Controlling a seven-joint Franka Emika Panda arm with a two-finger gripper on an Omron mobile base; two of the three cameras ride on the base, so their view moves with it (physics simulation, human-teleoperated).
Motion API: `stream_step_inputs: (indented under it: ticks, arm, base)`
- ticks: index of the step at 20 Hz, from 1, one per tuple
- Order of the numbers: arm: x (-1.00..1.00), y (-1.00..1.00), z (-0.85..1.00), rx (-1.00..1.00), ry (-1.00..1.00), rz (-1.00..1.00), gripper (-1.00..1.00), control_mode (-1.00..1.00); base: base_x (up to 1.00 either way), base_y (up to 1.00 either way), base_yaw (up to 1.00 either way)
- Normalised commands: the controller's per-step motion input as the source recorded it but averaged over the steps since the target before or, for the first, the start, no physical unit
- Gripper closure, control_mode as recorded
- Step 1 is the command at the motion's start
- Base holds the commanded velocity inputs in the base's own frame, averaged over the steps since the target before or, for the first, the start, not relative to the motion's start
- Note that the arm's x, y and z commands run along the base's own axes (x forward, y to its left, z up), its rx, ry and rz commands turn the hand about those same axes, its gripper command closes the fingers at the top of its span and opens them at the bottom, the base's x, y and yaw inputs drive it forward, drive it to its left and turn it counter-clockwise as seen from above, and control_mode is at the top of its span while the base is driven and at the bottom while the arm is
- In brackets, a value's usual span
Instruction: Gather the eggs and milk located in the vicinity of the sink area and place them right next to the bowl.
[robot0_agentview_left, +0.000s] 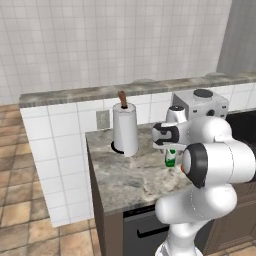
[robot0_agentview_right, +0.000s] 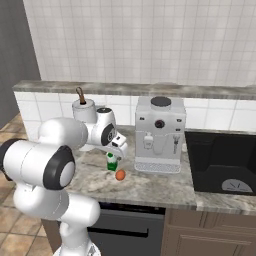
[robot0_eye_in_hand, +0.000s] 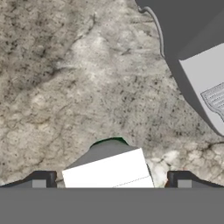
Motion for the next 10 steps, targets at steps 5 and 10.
stream_step_inputs:
  ticks: [5, 10]
  arm:
    - [0.00, 0.00, -0.14, 0.01, 0.00, 0.00, -1.00, -1.00]
    - [0.00, 0.00, -0.08, 0.00, 0.00, 0.00, 1.00, -1.00]
  base:
    - [0.00, 0.00, 0.00]
    - [0.00, 0.00, 0.00]
